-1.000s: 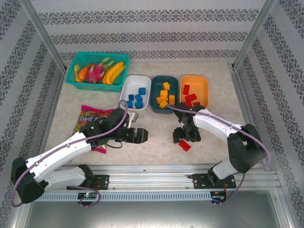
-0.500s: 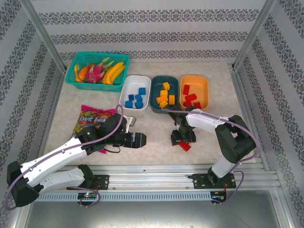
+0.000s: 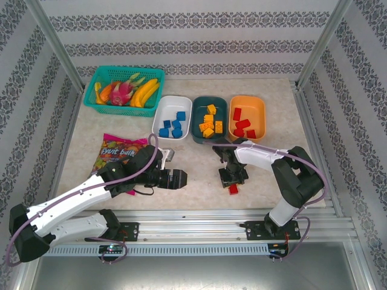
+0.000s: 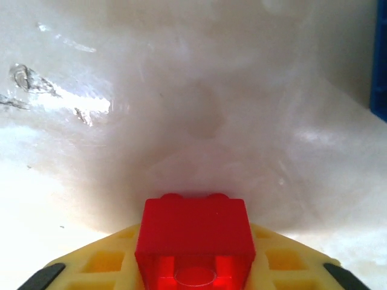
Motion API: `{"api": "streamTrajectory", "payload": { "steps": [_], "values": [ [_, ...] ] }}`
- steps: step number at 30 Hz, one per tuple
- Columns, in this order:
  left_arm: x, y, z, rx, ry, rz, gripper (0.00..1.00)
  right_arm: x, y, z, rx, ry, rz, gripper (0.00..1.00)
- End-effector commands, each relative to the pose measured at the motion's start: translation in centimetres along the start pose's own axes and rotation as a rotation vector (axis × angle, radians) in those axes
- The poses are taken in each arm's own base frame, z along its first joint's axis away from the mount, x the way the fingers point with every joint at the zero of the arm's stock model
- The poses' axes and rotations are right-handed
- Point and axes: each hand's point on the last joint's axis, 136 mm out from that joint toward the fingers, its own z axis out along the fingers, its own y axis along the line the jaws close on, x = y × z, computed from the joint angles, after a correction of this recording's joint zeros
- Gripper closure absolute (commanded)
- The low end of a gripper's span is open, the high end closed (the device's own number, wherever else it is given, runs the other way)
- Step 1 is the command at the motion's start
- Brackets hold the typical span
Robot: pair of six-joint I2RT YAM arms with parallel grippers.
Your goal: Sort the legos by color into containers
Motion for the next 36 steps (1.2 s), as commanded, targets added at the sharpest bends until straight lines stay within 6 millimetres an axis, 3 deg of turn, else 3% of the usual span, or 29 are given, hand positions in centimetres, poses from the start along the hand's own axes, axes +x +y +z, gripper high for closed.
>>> {"api": "streamTrajectory", "payload": {
  "steps": [1, 5, 9, 12, 14, 18, 24, 29, 36],
  "values": [
    [-0.7, -1.8, -0.2, 0.056, -0.021, 0.001, 0.18, -1.1, -0.2, -2.4, 0.024, -0.083, 0.009, 0.74],
    [-3.0, -3.6, -0.9, 0.083, -0.081, -0.011, 0.15, -3.7, -0.1, -8.1, -0.044, -0.229, 0.075, 0.76],
    [-6.6, -6.2, -0.9, 0.107, -0.126, -0.004, 0.13, -7.7, -2.0, -13.9, -0.083, -0.377, 0.155, 0.77],
    [-9.4, -7.6, -0.3, 0.123, -0.153, -0.008, 0.12, -11.3, -4.6, -16.4, -0.066, -0.453, 0.207, 0.78],
    [-11.2, -7.9, 0.3, 0.130, -0.174, -0.018, 0.12, -13.7, -6.6, -17.0, -0.045, -0.479, 0.246, 0.78],
    [-14.9, -8.5, 1.7, 0.150, -0.212, -0.032, 0.12, -18.7, -10.5, -17.2, -0.008, -0.512, 0.324, 0.79],
    [-20.1, -10.0, 2.6, 0.165, -0.262, -0.012, 0.12, -24.9, -14.5, -15.1, 0.007, -0.484, 0.421, 0.79],
    [-23.4, -10.4, 3.4, 0.161, -0.288, -0.005, 0.09, -28.5, -16.5, -13.3, 0.017, -0.459, 0.466, 0.79],
    [-26.6, -10.2, 4.5, 0.156, -0.303, -0.008, 0.02, -31.9, -18.0, -10.7, 0.003, -0.437, 0.493, 0.79]
  ]
}}
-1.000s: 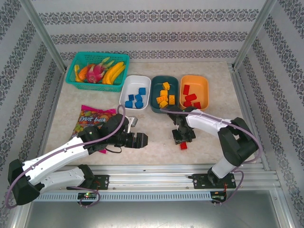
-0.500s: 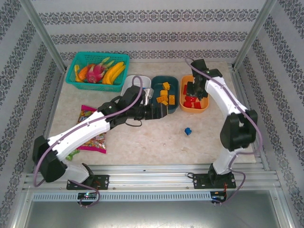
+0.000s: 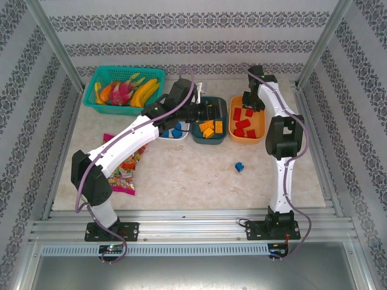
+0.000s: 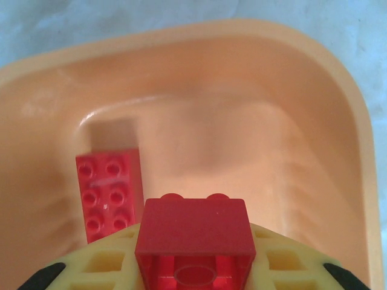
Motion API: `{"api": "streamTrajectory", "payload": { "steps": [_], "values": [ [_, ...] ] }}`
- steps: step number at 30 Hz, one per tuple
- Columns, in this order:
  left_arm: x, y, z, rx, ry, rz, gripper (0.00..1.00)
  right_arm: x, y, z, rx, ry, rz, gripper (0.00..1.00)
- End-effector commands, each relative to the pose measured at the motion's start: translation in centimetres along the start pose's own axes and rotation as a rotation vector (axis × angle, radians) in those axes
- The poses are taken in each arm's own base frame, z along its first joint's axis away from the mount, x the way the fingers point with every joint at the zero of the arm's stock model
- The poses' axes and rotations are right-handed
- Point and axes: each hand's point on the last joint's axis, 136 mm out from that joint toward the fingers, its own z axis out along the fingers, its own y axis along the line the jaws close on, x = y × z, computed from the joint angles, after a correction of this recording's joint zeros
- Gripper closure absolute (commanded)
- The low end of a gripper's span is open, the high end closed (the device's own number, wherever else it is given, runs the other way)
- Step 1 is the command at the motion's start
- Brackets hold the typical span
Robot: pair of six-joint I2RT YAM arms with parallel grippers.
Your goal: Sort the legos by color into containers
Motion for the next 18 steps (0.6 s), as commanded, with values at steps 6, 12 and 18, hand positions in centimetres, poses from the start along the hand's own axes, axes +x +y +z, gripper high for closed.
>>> {"api": "streamTrajectory", "payload": {
  "steps": [6, 12, 18],
  "values": [
    [-2.6, -0.7, 1.2, -0.002, -0.012, 0.050, 0.02, -0.3, -0.5, 3.2, 0.004, 0.068, 0.025, 0.75],
    [-3.2, 0.8, 1.1, -0.108, -0.028, 0.055, 0.01, -0.1, -0.5, 3.8, 0.005, 0.087, 0.042, 0.61],
    [-3.6, 1.7, 0.5, -0.172, -0.050, 0.038, 0.01, -1.1, 0.0, 1.0, -0.027, 0.045, 0.052, 0.41]
  ]
}}
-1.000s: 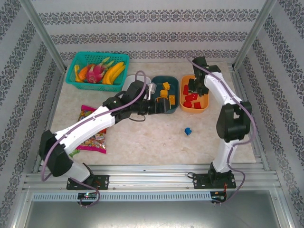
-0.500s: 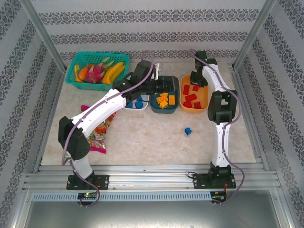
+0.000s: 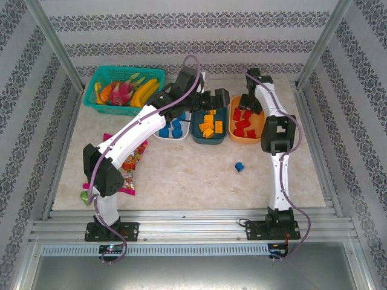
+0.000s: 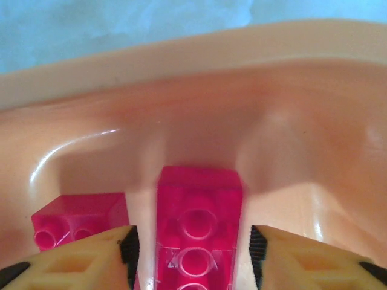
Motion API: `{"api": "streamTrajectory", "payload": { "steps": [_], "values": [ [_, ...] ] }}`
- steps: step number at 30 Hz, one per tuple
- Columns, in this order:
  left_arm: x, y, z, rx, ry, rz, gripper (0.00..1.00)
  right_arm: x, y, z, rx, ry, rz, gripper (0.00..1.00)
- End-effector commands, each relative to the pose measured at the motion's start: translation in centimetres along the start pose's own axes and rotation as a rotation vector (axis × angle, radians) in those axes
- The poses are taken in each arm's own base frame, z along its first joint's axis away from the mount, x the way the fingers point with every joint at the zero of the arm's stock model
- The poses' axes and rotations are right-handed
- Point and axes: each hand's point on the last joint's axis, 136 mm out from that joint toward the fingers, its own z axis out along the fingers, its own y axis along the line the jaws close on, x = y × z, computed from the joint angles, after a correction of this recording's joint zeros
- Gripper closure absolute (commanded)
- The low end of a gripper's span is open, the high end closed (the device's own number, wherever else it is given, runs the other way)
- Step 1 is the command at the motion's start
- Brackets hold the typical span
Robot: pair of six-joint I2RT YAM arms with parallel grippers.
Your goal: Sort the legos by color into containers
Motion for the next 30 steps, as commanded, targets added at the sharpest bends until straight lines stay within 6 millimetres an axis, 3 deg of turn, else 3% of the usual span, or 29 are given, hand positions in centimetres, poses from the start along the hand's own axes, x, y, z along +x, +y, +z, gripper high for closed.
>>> {"api": "streamTrajectory", "payload": {
  "steps": [1, 7, 12, 15, 20, 25, 30],
  "values": [
    [-0.4, 1.2, -0.6, -0.069, -0.012, 0.006, 0.01, -1.3, 0.1, -4.2, -0.040, -0.058, 0.023, 0.41],
    [0.1, 0.4, -1.3, -0.065, -0.010, 0.025, 0.03, -2.6, 0.6, -12.9, -0.122, -0.210, 0.062, 0.41],
    [3.8, -0.1, -0.4, -0.085, 0.084, 0.104, 0.05, 0.0, -0.9, -19.8, -0.180, -0.319, 0.135, 0.40],
    [6.9, -0.2, 0.6, -0.089, 0.149, 0.145, 0.07, 4.2, -2.2, -22.3, -0.235, -0.336, 0.203, 0.39],
    [11.5, 0.6, 2.9, -0.129, 0.241, 0.158, 0.10, 13.6, -5.7, -24.8, -0.278, -0.319, 0.294, 0.37],
    [15.7, 0.7, 6.1, -0.167, 0.330, 0.066, 0.14, 23.3, -8.4, -25.4, -0.319, -0.237, 0.315, 0.35],
    [19.9, 0.6, 9.3, -0.229, 0.416, -0.052, 0.19, 31.4, -9.4, -25.0, -0.384, -0.107, 0.279, 0.32]
  ]
}}
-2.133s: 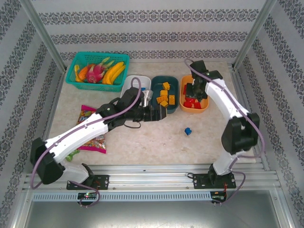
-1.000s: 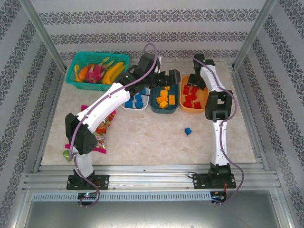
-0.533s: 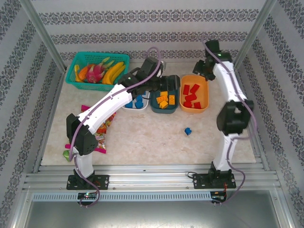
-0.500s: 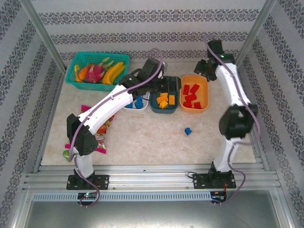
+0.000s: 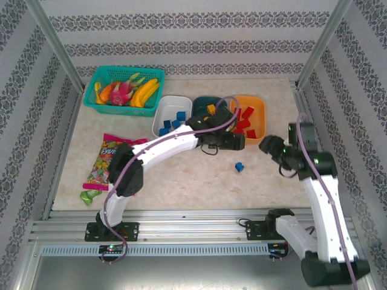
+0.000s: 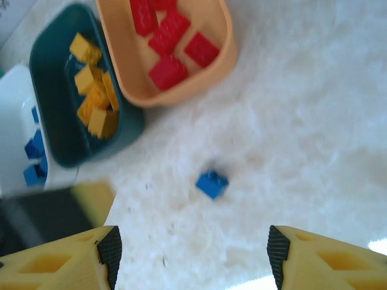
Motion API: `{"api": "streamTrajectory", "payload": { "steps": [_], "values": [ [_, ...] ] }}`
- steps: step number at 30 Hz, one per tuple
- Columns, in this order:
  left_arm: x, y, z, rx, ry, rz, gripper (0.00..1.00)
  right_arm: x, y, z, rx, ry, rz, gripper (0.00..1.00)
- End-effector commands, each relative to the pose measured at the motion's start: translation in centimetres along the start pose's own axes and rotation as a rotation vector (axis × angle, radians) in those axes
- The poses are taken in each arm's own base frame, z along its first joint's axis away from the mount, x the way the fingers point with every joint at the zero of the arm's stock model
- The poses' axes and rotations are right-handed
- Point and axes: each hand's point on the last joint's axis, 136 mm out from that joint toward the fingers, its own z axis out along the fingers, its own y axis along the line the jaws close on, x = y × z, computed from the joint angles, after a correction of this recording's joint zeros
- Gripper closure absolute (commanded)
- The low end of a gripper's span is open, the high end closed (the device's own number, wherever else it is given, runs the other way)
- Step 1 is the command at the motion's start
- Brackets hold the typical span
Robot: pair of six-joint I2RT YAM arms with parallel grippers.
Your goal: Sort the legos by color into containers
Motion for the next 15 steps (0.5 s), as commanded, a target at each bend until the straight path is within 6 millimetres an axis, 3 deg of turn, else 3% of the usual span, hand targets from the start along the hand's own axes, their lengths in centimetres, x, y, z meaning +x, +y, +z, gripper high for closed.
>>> {"api": "streamTrajectory", "payload": {
  "steps": [1, 7, 15],
  "values": [
    [2.5, -1.1, 2.0, -0.035, 0.076, -0.128, 0.19, 5.7, -1.7, -0.9, -0.027, 0.174, 0.029, 0.31],
    [4.8, -1.4, 5.9, -0.098, 0.142, -0.289, 0.21, 9.1, -2.0, -3.6, -0.131, 0.201, 0.010, 0.26],
    [5.5, -0.8, 9.0, -0.140, 0.161, -0.450, 0.29, 10.3, -2.2, -5.1, -0.163, 0.209, -0.007, 0.24]
  ]
}}
